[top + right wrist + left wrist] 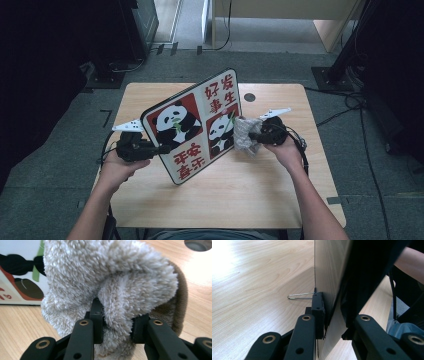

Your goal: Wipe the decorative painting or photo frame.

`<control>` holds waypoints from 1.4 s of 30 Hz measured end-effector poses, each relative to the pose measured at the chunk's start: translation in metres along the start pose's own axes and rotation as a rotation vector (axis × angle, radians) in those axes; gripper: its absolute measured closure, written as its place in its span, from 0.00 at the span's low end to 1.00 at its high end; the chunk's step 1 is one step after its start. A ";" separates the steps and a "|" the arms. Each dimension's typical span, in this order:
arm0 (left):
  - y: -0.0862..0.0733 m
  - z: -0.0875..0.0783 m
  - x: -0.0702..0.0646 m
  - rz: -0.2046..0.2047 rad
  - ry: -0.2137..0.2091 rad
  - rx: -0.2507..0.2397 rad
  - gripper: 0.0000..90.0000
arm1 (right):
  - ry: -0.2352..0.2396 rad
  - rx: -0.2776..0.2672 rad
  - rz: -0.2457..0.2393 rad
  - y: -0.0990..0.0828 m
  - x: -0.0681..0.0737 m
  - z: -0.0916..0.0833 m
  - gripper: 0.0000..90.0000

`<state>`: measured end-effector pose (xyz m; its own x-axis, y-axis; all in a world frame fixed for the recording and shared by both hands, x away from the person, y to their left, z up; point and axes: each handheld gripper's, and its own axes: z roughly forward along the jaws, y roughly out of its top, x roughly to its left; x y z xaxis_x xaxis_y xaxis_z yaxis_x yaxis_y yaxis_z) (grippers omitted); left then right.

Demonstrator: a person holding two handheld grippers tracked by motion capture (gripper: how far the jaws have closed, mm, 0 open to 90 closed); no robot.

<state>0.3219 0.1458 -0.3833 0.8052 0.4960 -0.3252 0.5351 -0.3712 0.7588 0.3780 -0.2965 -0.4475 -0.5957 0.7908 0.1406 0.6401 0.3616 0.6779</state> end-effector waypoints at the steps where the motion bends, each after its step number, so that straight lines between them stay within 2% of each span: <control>1: 0.000 0.000 0.000 0.000 0.000 0.000 0.87 | 0.008 -0.005 0.001 0.001 0.000 -0.003 0.77; 3: 0.000 0.000 0.000 0.000 0.002 0.001 0.87 | 0.027 -0.006 0.003 0.003 -0.001 -0.007 0.78; 12: 0.000 0.000 0.001 -0.007 -0.002 -0.002 0.87 | 0.042 -0.076 -0.022 0.021 0.005 -0.035 0.79; 15: 0.000 0.000 0.001 -0.008 -0.001 -0.002 0.87 | 0.046 -0.090 -0.018 0.025 0.006 -0.040 0.79; 16: 0.000 0.000 0.000 -0.007 0.000 -0.002 0.87 | 0.052 -0.108 -0.010 0.031 0.007 -0.048 0.79; 21: 0.000 0.000 0.000 -0.007 0.002 -0.002 0.87 | 0.051 -0.113 -0.004 0.039 0.010 -0.059 0.79; 28: 0.000 0.000 0.000 -0.007 0.008 -0.004 0.88 | 0.084 -0.116 -0.020 0.063 0.024 -0.078 0.79; 30: 0.000 0.000 0.000 -0.006 0.009 -0.004 0.88 | 0.092 -0.119 -0.019 0.065 0.026 -0.079 0.79; 42: 0.000 0.000 -0.001 -0.008 0.011 -0.004 0.88 | 0.108 -0.155 -0.077 0.107 0.048 -0.095 0.78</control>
<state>0.3211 0.1455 -0.3828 0.7983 0.5071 -0.3249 0.5403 -0.3646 0.7584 0.3718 -0.2663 -0.2994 -0.6941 0.7029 0.1553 0.5132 0.3320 0.7914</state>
